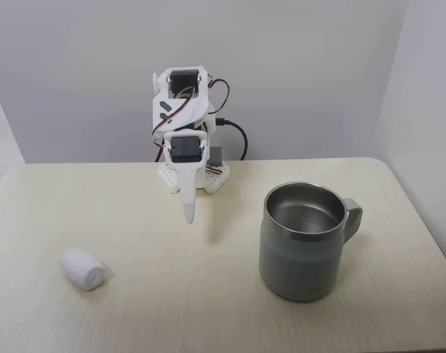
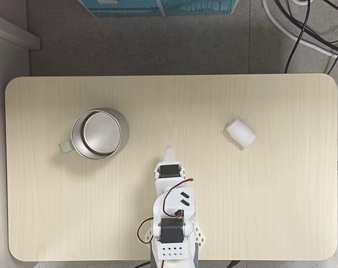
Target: Grasp a dressing and put it in the cup.
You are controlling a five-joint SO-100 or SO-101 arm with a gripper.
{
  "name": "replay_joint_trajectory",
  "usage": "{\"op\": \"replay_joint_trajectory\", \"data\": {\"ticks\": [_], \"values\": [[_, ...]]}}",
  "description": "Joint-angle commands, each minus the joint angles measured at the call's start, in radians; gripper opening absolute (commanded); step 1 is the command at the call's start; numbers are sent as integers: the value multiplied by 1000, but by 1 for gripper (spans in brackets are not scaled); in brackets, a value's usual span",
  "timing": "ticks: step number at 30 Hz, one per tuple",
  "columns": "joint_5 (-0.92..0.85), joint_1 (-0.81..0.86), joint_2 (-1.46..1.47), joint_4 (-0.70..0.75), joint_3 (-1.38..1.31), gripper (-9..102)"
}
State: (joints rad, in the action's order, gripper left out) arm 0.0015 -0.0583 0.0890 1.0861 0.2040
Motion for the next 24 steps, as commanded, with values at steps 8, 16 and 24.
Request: {"op": "replay_joint_trajectory", "data": {"ticks": [8,16,24], "values": [[3,3,-3,0,11,0],[-18,21,-3,8,51,0],[-92,83,-81,160,489,0]]}}
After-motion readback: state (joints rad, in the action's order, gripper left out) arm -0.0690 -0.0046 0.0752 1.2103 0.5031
